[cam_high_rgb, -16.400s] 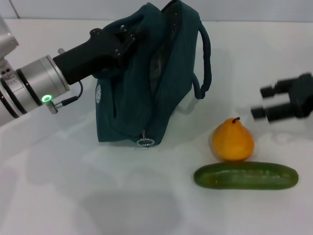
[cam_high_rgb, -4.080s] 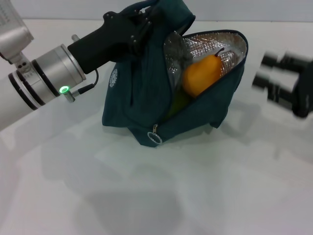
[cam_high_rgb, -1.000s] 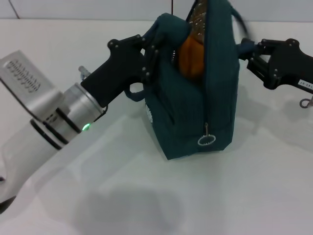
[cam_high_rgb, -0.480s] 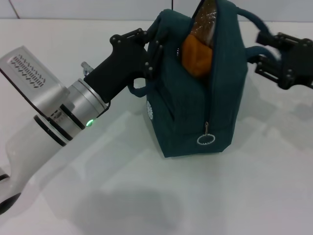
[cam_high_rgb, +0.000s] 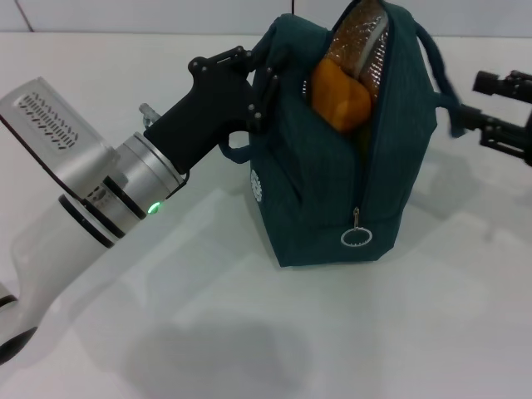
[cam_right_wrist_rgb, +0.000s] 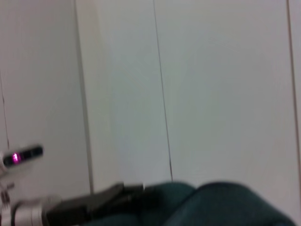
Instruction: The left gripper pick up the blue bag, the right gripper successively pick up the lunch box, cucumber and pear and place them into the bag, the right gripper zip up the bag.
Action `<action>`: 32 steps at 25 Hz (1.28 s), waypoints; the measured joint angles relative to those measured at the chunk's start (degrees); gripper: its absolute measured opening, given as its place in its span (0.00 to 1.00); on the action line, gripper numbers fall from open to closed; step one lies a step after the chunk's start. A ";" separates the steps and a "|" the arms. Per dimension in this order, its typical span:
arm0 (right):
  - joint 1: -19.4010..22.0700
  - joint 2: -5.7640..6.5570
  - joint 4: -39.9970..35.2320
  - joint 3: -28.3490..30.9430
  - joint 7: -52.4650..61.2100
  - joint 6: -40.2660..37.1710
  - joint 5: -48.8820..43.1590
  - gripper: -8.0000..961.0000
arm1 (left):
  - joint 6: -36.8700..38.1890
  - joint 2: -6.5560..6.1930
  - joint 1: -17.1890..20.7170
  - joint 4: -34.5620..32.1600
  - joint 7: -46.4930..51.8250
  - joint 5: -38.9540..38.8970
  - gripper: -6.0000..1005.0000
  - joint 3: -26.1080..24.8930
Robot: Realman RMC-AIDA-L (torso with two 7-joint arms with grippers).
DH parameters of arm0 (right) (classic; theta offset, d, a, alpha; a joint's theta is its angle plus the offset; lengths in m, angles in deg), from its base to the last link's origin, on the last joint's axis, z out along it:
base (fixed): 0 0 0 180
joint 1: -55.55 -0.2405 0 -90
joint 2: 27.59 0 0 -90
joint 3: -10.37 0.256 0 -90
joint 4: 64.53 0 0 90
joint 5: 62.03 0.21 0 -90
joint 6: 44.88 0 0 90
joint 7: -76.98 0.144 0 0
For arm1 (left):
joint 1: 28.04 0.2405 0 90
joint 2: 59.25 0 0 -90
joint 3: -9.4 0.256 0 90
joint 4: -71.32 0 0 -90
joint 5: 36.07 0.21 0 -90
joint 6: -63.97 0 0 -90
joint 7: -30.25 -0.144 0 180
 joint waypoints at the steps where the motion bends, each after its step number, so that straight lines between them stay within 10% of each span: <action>1: 0.29 -0.02 0.00 1.04 -0.07 -1.10 0.00 0.61 | 0.01 0.00 0.00 0.00 -0.01 0.05 0.16 0.00; 10: -0.86 0.17 -1.97 3.86 -0.18 -12.90 -15.09 0.60 | 0.01 -0.10 0.00 -0.47 -0.02 0.25 0.16 0.11; 21: -7.90 -6.73 -1.87 3.21 4.64 -6.30 -35.35 0.60 | 0.01 -0.12 -0.22 -0.94 -0.02 0.38 0.16 0.43; 32: -6.95 -6.84 -2.57 1.23 4.39 -4.12 -31.00 0.60 | -0.01 -0.21 0.30 -1.32 -0.02 0.38 0.16 0.29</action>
